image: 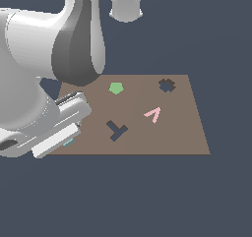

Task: Insert a designated object into the corresponding slot on a board.

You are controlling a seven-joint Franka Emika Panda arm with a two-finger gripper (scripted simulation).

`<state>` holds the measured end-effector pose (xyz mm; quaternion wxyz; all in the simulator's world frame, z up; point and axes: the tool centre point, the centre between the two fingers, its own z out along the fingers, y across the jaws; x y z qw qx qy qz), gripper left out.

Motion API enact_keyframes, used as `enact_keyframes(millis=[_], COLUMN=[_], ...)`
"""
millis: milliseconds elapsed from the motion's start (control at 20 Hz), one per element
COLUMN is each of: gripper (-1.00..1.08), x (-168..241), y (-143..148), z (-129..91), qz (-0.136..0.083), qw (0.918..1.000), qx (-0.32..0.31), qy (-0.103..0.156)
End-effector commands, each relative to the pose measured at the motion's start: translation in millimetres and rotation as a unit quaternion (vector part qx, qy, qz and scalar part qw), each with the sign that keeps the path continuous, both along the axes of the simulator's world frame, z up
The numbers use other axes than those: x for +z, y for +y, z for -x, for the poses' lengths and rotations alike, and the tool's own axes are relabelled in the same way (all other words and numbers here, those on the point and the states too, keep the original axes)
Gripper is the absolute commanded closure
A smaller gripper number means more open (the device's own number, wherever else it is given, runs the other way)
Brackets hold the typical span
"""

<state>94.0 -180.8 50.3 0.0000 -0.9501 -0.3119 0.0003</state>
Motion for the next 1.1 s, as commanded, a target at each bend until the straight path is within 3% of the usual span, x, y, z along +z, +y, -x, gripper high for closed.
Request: enact_keyframes(millis=[0,550,600,1050], gripper=[-0.92,-0.92,1.08,1.08], x=[0,-20,-20,-20], y=[-1,0,0,0], z=[-1,-2,-2,-2], qz=[0.0,0.0,0.0,0.0], qw=[1.0,1.0,1.0,1.0], qx=[0.002,0.002,0.002,0.002], qy=[0.0,0.0,0.0,0.0])
